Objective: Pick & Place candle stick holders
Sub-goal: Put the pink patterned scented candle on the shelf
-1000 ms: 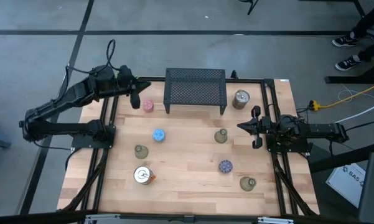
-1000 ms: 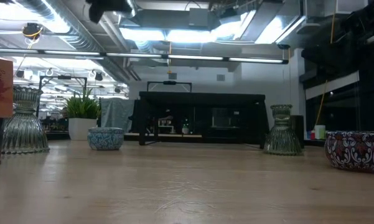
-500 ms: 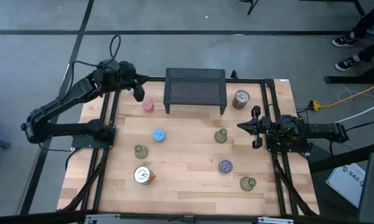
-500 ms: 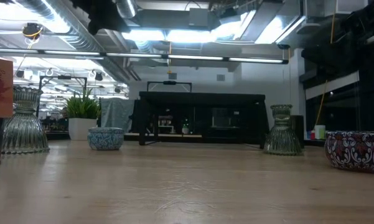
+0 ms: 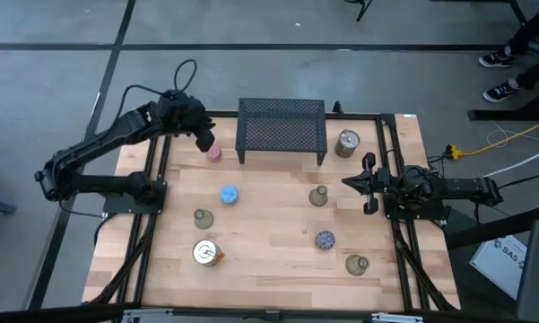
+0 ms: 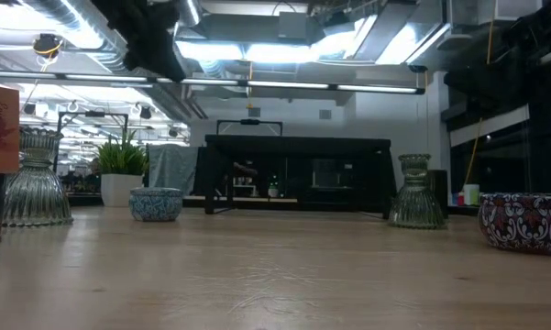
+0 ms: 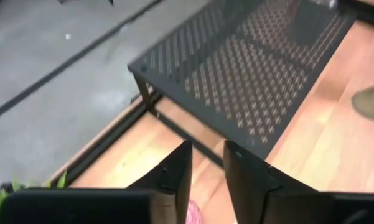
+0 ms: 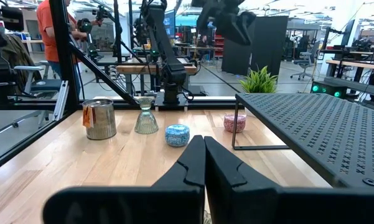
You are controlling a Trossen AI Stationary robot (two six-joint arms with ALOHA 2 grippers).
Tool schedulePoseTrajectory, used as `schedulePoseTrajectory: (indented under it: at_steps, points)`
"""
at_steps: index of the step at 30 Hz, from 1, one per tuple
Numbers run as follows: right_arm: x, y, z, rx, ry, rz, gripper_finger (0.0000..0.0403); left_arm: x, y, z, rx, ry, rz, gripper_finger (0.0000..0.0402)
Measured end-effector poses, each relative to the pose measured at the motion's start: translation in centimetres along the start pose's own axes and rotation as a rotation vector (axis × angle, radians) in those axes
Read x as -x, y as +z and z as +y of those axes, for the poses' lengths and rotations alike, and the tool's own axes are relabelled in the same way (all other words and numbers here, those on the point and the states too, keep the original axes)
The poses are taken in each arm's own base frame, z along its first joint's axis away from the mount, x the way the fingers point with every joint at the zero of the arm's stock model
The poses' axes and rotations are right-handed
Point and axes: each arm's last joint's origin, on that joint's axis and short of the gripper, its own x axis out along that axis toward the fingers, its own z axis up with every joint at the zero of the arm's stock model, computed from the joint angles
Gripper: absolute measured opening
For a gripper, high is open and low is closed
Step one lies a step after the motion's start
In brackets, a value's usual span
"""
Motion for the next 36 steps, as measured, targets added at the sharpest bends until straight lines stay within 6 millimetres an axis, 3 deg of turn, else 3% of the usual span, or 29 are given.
schedulePoseTrajectory:
  at_steps: [17, 28, 36]
  points:
    - [0.0, 0.0, 0.0, 0.000, 0.000, 0.000, 0.0000, -2.6, -1.8, 0.0, 0.010, 0.028, 0.276, 0.0233]
    - [0.0, 0.0, 0.0, 0.000, 0.000, 0.000, 0.0000, -2.9, -1.9, 0.5, 0.032, 0.071, 0.293, 0.0332]
    - [0.0, 0.0, 0.0, 0.000, 0.000, 0.000, 0.0000, -4.2, -4.3, 0.4, 0.052, 0.041, 0.376, 0.0367]
